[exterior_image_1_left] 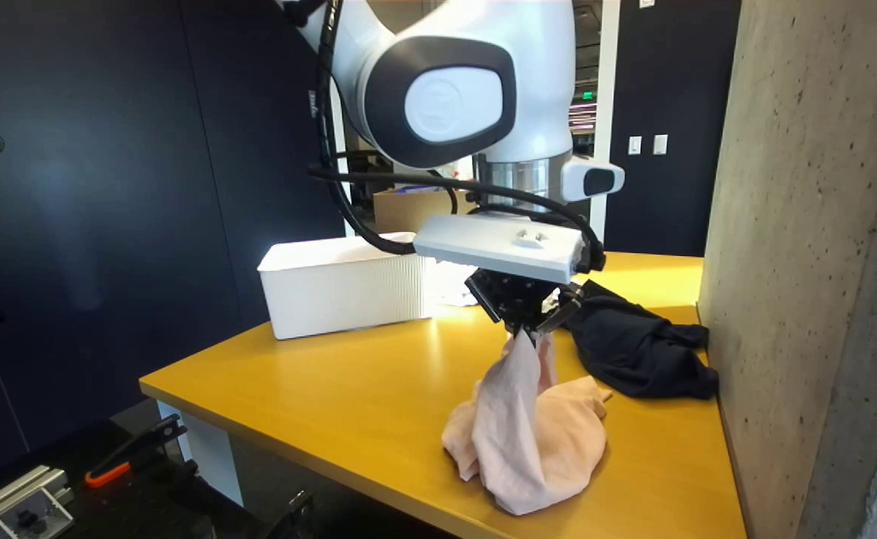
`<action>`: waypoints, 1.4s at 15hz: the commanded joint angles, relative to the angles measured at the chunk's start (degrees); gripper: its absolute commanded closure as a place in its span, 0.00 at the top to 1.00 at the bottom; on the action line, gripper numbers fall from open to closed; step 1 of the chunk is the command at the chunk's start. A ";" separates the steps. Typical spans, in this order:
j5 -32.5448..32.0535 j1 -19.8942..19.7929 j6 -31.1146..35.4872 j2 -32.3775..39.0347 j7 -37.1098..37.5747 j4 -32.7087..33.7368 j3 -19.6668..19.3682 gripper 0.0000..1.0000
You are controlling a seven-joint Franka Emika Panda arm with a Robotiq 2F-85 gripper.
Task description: Put the peach t-shirt on the table.
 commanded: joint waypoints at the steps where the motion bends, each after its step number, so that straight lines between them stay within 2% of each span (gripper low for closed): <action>1: 0.19 -0.37 -4.01 8.96 -0.43 10.24 1.83 0.02; 5: -1.41 -0.03 -7.67 15.42 1.27 16.75 3.01 0.02; 6: -1.92 0.18 -8.24 16.12 1.91 17.57 2.83 0.15; 7: -2.22 0.43 -8.39 16.21 2.56 17.64 2.70 0.32; 11: -4.73 1.99 -6.72 12.80 6.68 13.49 1.29 0.60; 16: -11.24 5.62 -7.10 9.50 16.01 8.59 -1.38 0.97; 17: -12.04 6.11 -7.23 9.64 17.43 8.24 -1.68 1.00; 21: -13.14 6.19 -8.01 12.64 20.35 9.70 -2.37 1.00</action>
